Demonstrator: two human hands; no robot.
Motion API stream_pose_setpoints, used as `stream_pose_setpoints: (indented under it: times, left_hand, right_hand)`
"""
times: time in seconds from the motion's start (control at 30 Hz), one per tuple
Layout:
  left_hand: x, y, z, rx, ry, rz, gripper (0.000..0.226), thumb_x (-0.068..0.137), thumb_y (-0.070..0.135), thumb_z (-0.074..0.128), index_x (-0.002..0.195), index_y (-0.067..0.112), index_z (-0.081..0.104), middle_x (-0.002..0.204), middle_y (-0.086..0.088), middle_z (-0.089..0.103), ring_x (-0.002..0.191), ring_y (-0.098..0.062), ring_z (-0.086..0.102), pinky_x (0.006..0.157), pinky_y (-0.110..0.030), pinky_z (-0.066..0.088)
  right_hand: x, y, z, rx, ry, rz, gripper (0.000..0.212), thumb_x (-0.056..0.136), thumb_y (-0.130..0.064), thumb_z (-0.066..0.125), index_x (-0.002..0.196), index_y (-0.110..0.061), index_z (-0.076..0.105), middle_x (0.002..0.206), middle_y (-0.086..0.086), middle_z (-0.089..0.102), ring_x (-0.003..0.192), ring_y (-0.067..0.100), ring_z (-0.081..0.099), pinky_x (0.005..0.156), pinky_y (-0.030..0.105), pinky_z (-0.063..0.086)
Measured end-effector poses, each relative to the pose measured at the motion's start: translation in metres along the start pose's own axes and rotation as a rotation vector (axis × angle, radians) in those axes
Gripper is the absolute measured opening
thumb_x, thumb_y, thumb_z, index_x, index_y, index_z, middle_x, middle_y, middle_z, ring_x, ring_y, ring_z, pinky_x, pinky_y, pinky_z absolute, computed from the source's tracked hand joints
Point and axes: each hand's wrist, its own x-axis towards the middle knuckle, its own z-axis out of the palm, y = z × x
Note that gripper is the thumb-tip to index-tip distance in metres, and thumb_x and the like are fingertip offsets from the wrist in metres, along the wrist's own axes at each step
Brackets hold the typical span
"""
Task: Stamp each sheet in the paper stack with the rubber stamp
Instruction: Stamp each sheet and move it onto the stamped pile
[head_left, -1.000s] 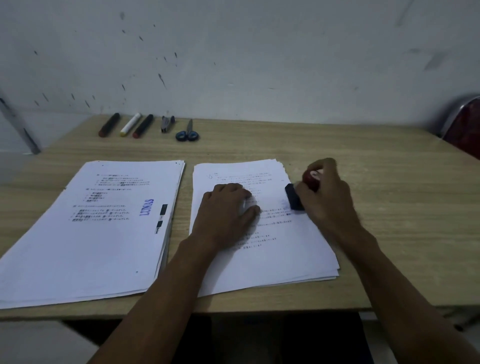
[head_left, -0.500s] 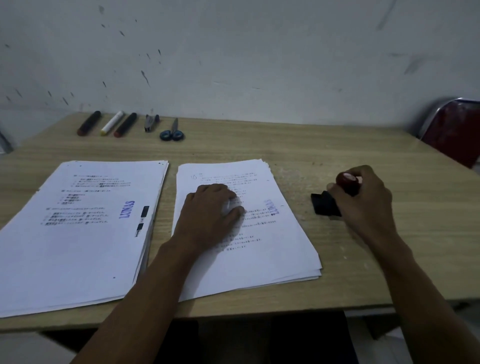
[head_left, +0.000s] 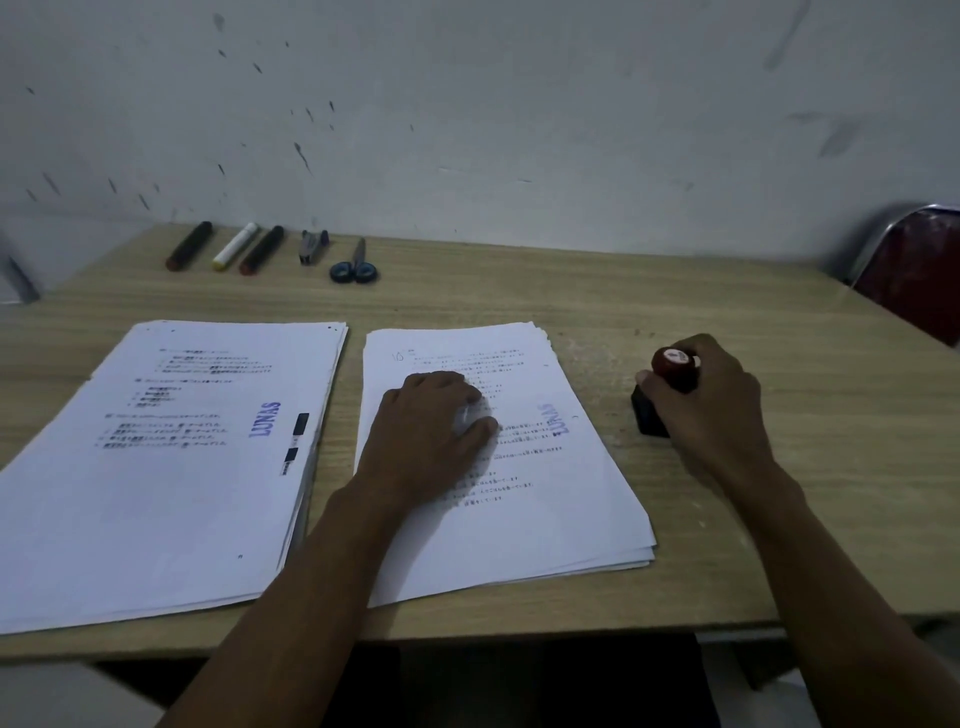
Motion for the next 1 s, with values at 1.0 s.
stream_pose_setpoints:
  times: [1.0]
  left_hand:
    - [-0.002, 0.003, -0.001, -0.004, 0.002, -0.023, 0.046, 0.079, 0.054, 0.048, 0.107, 0.024, 0.066, 0.117, 0.008, 0.065, 0.113, -0.02, 0.054, 0.093, -0.037, 0.042]
  right_hand:
    - [-0.084, -0.033, 0.011, -0.027, -0.038, 0.028, 0.02, 0.072, -0.022, 0.085, 0.07, -0.027, 0.066, 0.066, -0.017, 0.063, 0.061, 0.0, 0.058, 0.056, 0.02, 0.043]
